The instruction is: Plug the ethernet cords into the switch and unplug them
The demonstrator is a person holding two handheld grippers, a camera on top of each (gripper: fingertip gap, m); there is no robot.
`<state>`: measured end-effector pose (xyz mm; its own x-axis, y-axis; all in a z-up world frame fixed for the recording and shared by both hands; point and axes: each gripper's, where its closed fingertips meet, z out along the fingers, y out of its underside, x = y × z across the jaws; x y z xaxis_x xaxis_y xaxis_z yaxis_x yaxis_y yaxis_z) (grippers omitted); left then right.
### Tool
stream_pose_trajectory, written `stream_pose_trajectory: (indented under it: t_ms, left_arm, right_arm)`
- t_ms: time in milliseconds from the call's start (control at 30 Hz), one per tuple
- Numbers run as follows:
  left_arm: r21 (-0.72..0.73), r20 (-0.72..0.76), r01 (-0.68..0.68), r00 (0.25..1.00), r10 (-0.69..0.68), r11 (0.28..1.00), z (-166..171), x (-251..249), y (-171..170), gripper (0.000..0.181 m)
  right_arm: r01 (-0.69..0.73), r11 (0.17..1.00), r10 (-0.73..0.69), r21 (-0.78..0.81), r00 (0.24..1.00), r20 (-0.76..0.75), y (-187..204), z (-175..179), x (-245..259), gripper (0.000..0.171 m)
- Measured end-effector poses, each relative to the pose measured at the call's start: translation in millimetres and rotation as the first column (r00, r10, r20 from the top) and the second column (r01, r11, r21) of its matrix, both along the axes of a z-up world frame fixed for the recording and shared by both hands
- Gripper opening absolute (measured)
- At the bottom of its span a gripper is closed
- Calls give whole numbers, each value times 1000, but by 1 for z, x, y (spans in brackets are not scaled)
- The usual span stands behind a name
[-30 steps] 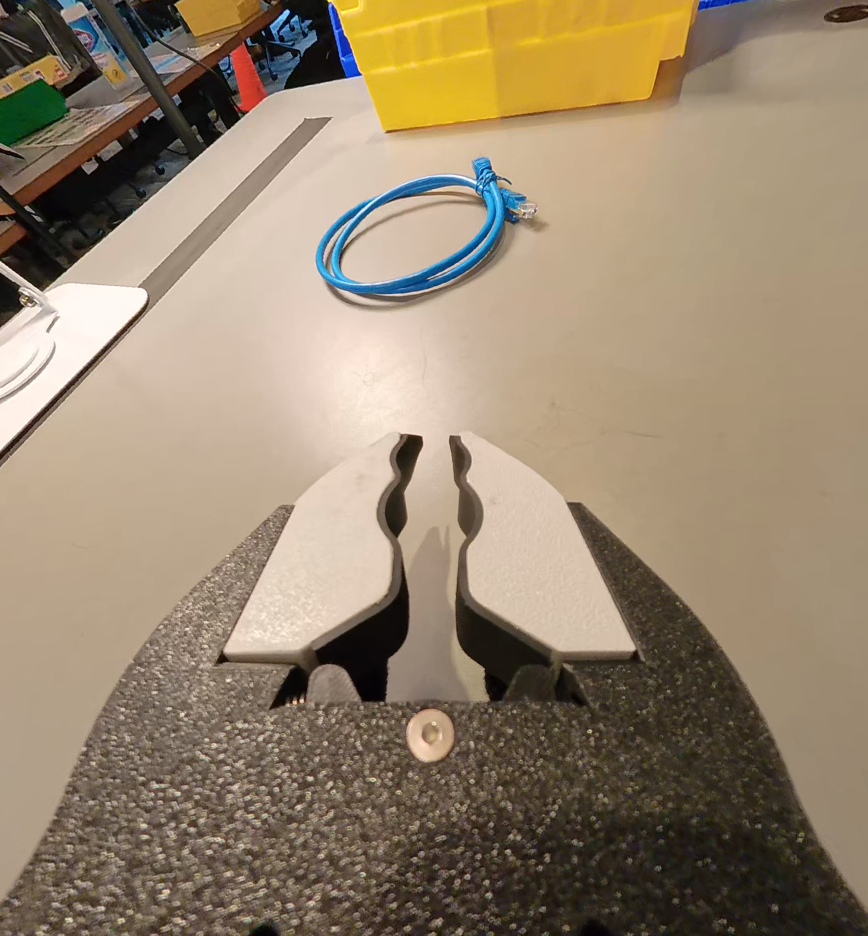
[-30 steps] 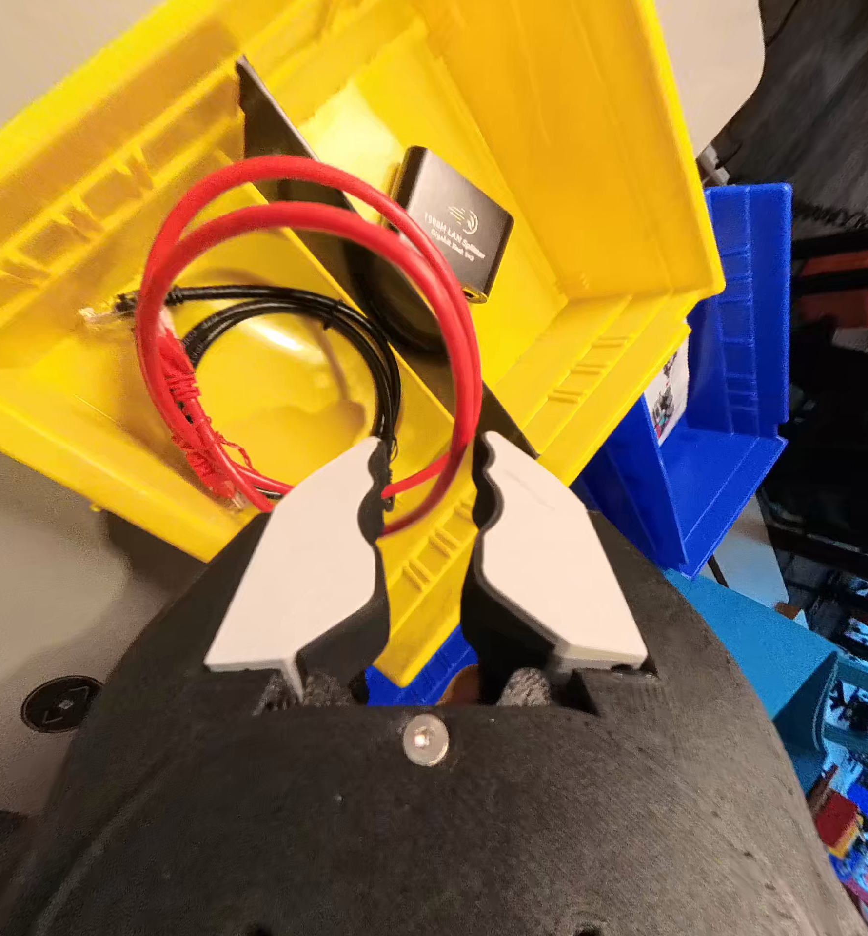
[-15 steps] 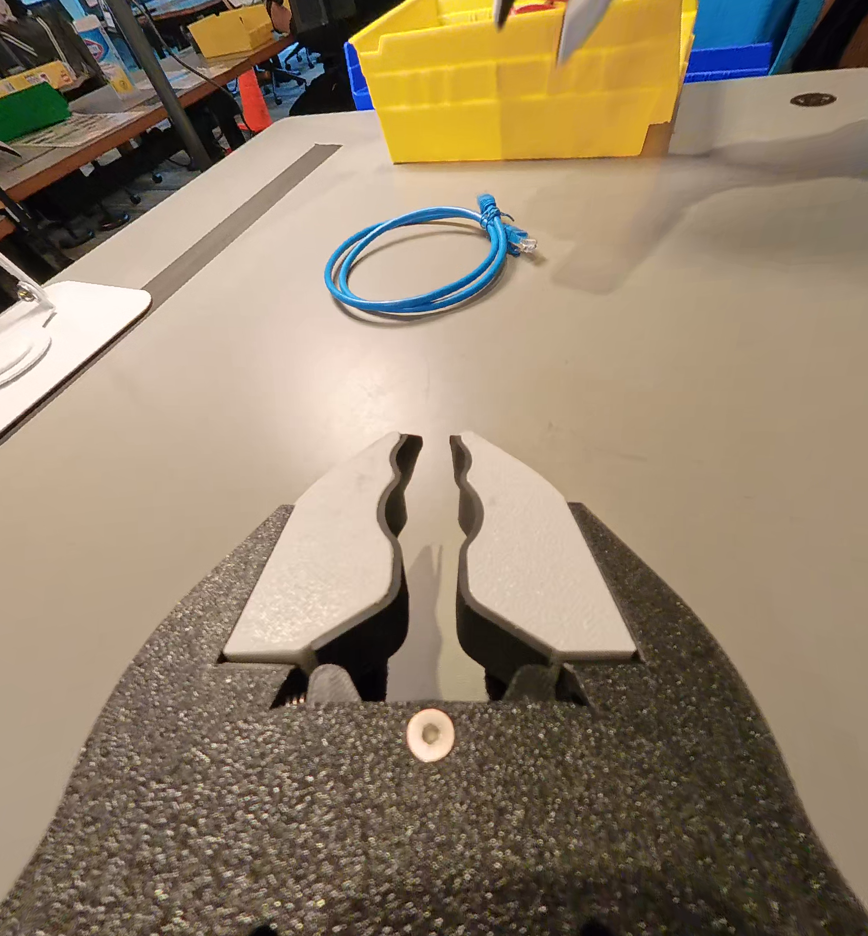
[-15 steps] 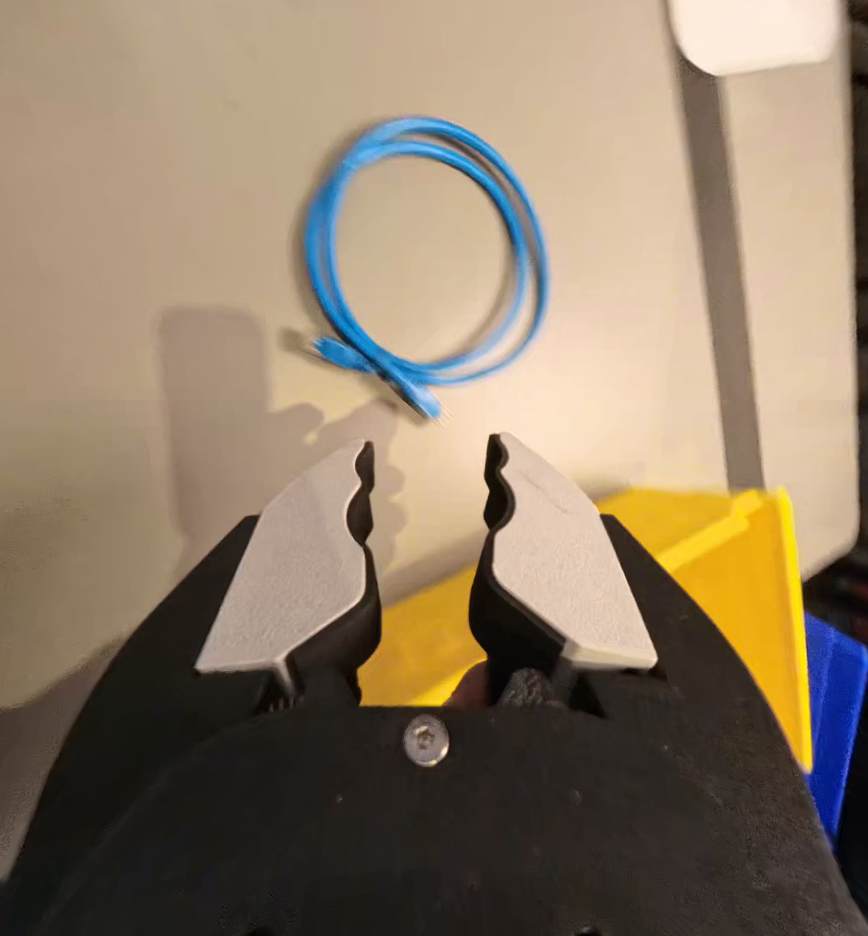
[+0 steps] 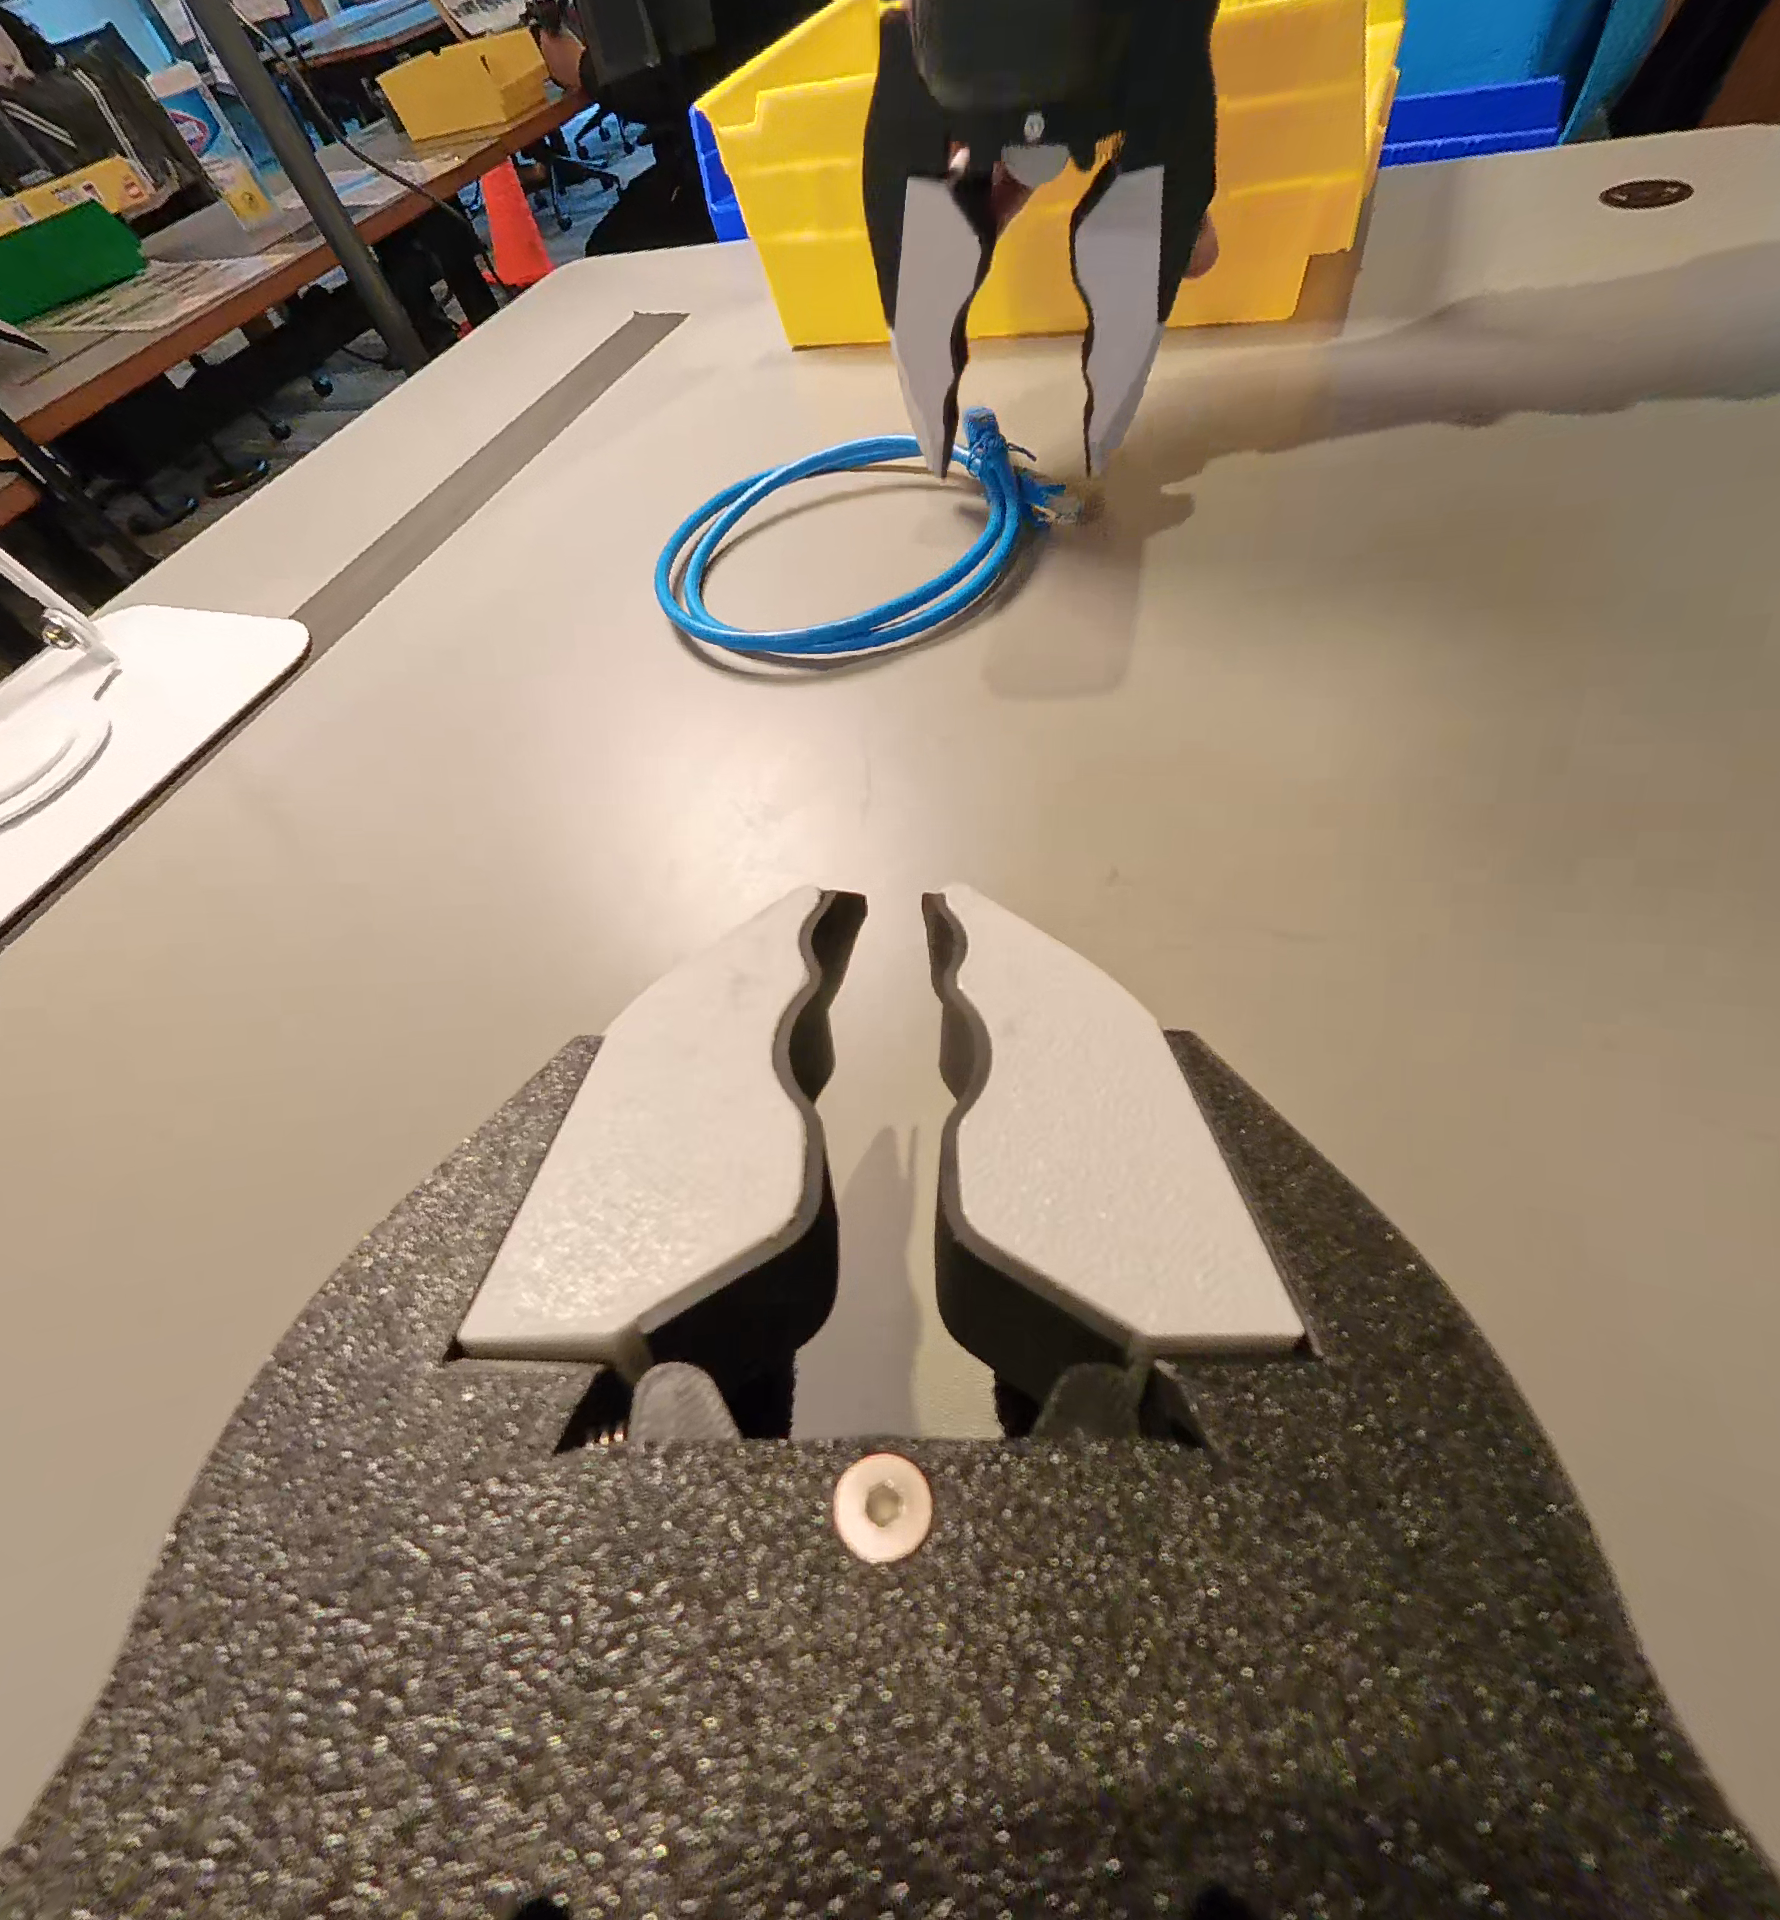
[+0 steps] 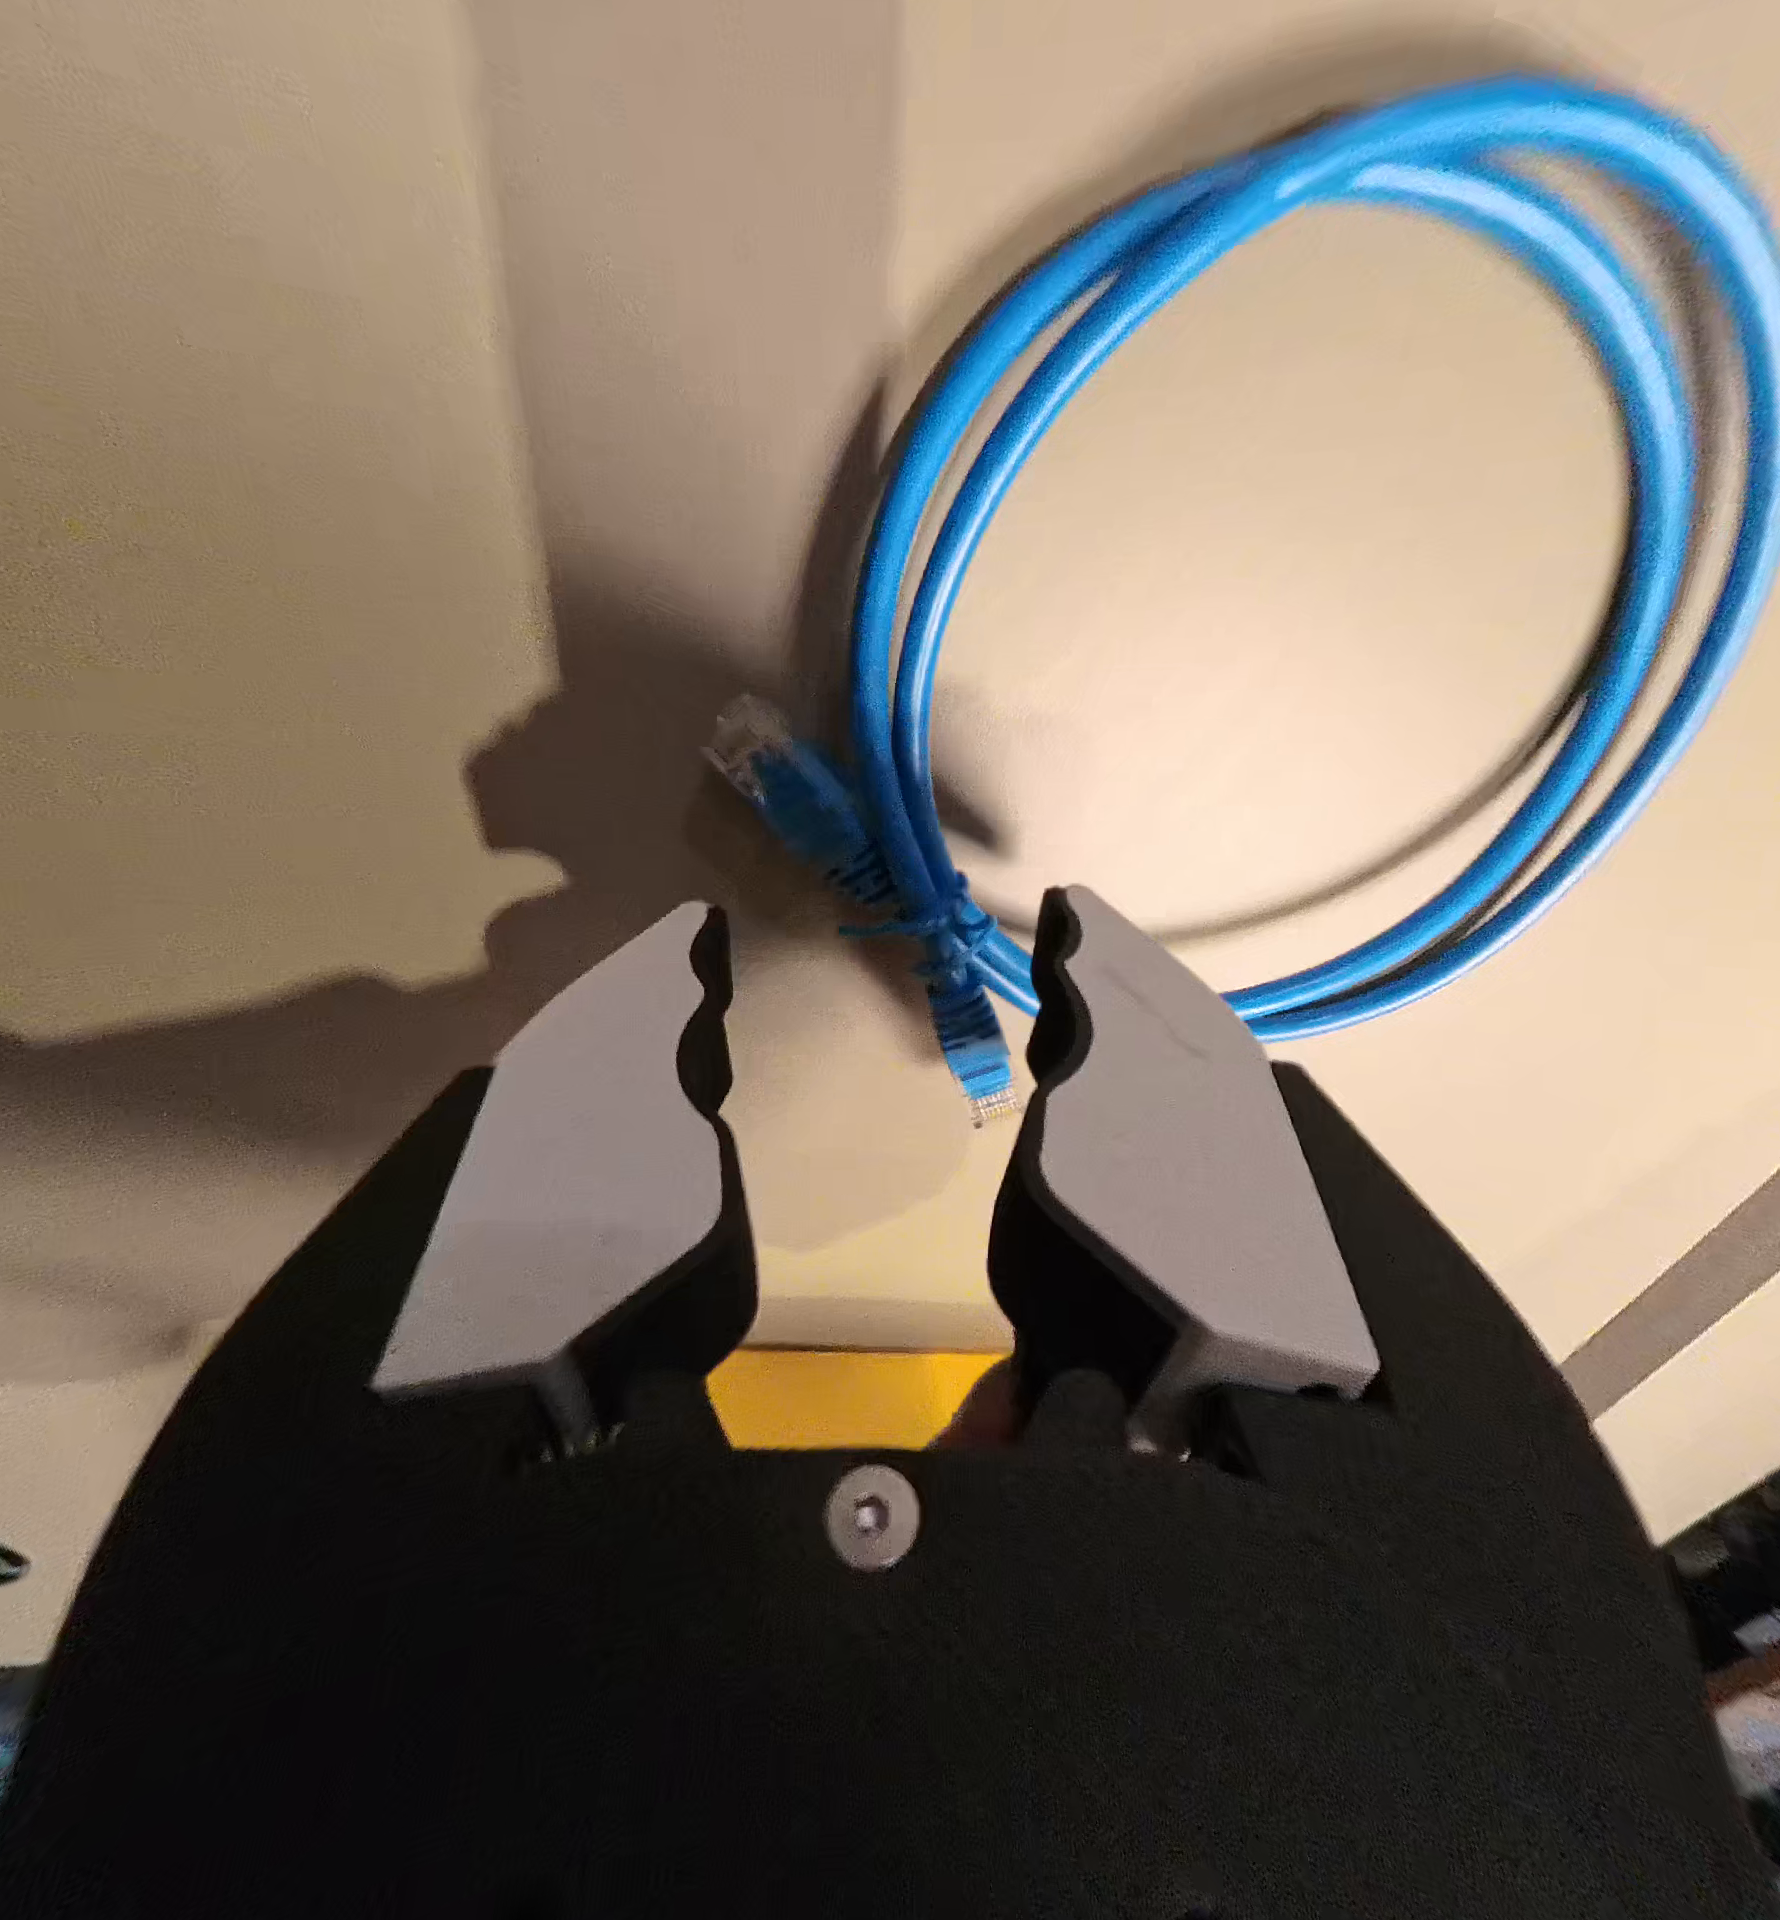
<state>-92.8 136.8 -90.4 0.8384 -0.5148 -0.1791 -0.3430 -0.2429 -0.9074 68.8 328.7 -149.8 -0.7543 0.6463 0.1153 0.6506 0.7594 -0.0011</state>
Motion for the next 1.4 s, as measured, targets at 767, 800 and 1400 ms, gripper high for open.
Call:
stream_pose_trajectory:
  t_ms: [767, 800, 1400]
  left_arm:
    - [-16, -17, 3, 1000, -3, 1000, -7, 2, 1, 16]
    - [-17, -18, 2, 1000, -3, 1000, -7, 2, 1, 16]
    - [3, 41, -4, 999, 4, 1000, 0, -2, 2, 17]
  right_arm:
    - [424, 893, -241, 154, 736, -632, 24, 160, 95, 18]
    - [472, 871, -287, 134, 712, -640, 33, 163, 112, 18]
    - [683, 623, -711, -382, 290, -641, 26, 112, 174, 59]
